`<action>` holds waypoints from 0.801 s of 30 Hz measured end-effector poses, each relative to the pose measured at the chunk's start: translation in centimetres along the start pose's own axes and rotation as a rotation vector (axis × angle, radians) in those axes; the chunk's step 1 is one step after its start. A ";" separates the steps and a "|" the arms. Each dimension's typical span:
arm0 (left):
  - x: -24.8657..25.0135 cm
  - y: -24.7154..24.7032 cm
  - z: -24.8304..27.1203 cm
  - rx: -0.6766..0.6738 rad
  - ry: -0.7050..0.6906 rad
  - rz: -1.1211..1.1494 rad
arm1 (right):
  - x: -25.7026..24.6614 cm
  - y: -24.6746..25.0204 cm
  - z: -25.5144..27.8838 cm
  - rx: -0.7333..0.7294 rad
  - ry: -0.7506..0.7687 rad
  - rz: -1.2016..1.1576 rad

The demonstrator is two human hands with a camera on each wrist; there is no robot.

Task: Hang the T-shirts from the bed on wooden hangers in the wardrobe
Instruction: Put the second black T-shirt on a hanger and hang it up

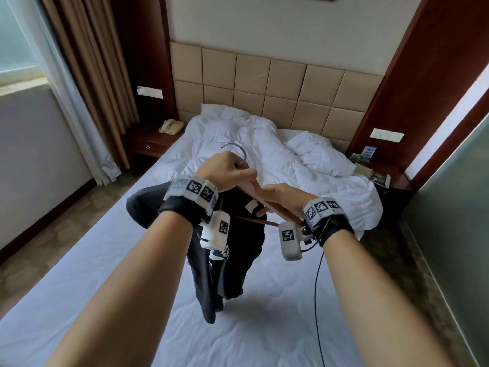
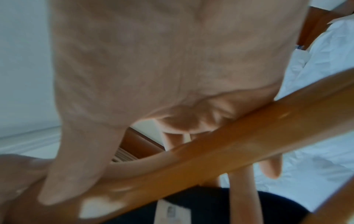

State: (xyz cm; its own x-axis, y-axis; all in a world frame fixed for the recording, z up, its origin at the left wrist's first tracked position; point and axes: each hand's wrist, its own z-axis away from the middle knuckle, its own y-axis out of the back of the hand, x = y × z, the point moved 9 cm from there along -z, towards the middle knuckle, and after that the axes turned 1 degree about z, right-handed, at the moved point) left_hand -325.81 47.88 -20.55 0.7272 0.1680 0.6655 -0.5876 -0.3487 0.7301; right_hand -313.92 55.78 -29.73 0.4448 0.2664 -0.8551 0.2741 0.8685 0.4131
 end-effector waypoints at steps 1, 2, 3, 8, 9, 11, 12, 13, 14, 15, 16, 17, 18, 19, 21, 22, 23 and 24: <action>0.2 0.2 -0.1 0.008 0.000 -0.014 | 0.4 0.0 -0.2 -0.033 -0.043 0.010; 0.2 0.4 -0.3 0.018 0.008 -0.027 | 0.6 -0.1 -0.3 -0.058 -0.077 0.000; 0.1 0.5 -0.4 0.031 0.016 -0.031 | 0.7 -0.2 -0.3 -0.074 -0.098 -0.017; -0.1 1.2 -0.5 0.080 0.038 -0.037 | 1.0 1.6 -0.2 0.067 -0.131 -0.219; -0.1 1.6 -0.5 0.105 0.041 -0.036 | 1.3 2.5 -0.2 0.146 -0.106 -0.240; -0.2 2.5 -0.4 0.158 0.051 -0.036 | 1.6 4.6 0.2 0.343 -0.030 -0.189; -0.3 2.8 -0.4 0.175 0.056 -0.032 | 1.8 5.6 0.5 0.442 -0.002 -0.146; -0.2 3.1 -0.3 0.189 0.056 -0.022 | 2.1 6.6 0.7 0.534 0.008 -0.106; -0.2 3.4 -0.2 0.201 0.055 -0.010 | 2.2 7.1 1.1 0.602 0.011 -0.079; -0.2 3.7 -0.1 0.217 0.054 -0.005 | 2.6 7.5 1.2 0.651 -0.003 -0.051; -0.3 4.1 0.0 0.236 0.056 -0.004 | 3.1 7.8 1.4 0.687 -0.032 -0.019; -0.4 4.5 0.1 0.256 0.062 -0.007 | 3.8 8.1 1.7 0.722 -0.079 0.017; -0.5 4.9 0.3 0.280 0.066 -0.017 | 4.7 8.4 2.1 0.756 -0.133 0.047; -0.6 5.2 0.4 0.304 0.073 -0.027 | 5.5 8.7 2.5 0.790 -0.181 0.067; -0.7 5.8 0.6 0.334 0.085 -0.037 | 7.0 8.9 3.0 0.838 -0.249 0.059; -0.8 5.8 0.7 0.341 0.089 -0.038 | 7.4 8.9 3.1 0.854 -0.267 0.042; -1.0 5.8 0.7 0.341 0.097 -0.034 | 7.7 8.9 3.2 0.865 -0.286 0.031; -1.1 5.7 0.8 0.339 0.101 -0.025 | 7.9 8.9 3.2 0.875 -0.299 0.022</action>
State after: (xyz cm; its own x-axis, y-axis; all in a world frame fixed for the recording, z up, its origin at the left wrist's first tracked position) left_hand -329.67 45.01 -17.27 0.6907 0.2650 0.6728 -0.4071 -0.6265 0.6646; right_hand -305.26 64.30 -31.80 0.6258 0.0541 -0.7781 0.7554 0.2066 0.6219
